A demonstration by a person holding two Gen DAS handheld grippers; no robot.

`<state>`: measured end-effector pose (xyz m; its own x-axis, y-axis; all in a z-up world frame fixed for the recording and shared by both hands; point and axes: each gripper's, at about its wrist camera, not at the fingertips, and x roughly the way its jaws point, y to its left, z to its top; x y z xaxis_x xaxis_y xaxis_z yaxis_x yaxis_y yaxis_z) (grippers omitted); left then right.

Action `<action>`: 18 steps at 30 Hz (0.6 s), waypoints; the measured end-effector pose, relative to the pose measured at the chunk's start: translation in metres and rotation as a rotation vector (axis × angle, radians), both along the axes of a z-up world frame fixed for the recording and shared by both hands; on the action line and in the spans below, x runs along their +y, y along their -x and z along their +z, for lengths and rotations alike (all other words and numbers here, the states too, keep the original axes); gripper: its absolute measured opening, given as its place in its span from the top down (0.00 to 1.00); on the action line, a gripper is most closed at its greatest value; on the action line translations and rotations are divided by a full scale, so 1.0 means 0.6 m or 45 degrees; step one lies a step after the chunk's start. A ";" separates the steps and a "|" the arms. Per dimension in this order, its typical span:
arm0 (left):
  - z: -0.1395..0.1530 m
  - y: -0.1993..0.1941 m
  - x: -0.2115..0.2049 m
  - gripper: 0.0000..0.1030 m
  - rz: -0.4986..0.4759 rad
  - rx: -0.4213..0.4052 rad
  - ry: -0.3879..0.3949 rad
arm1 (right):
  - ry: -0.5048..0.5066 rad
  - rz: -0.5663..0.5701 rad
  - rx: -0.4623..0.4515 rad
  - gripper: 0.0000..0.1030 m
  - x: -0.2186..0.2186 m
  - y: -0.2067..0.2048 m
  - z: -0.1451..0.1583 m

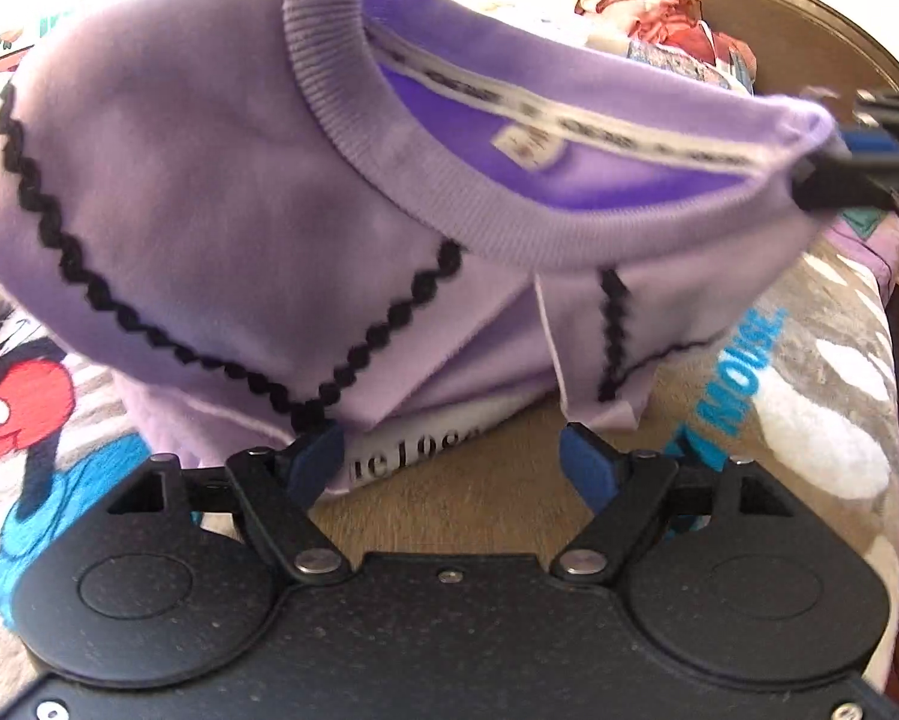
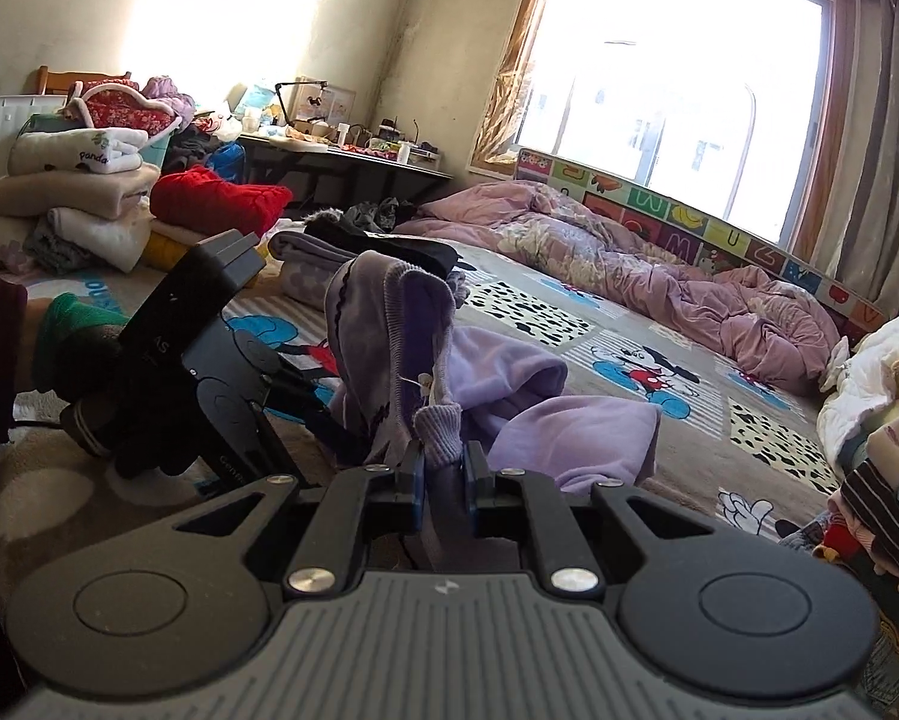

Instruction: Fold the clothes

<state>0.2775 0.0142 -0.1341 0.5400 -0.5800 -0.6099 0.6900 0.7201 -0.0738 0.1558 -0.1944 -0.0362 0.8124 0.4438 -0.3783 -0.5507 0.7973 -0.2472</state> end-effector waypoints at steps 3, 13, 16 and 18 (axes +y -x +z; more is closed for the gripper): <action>0.015 0.020 0.011 0.22 -0.042 -0.001 -0.033 | 0.000 -0.010 -0.014 0.87 -0.001 -0.008 0.006; 0.023 0.055 -0.051 0.22 -0.254 0.047 0.200 | -0.019 0.004 -0.040 0.87 -0.001 -0.024 0.031; 0.012 0.040 -0.067 0.22 -0.191 0.068 0.207 | -0.022 0.034 -0.046 0.87 0.001 -0.017 0.032; 0.005 0.030 -0.078 0.22 -0.150 0.082 0.212 | -0.020 0.059 -0.043 0.87 0.001 -0.012 0.030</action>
<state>0.2595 -0.0325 -0.1310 0.4258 -0.7323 -0.5315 0.7585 0.6091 -0.2316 0.1632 -0.1940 -0.0180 0.8031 0.4870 -0.3433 -0.5786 0.7750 -0.2541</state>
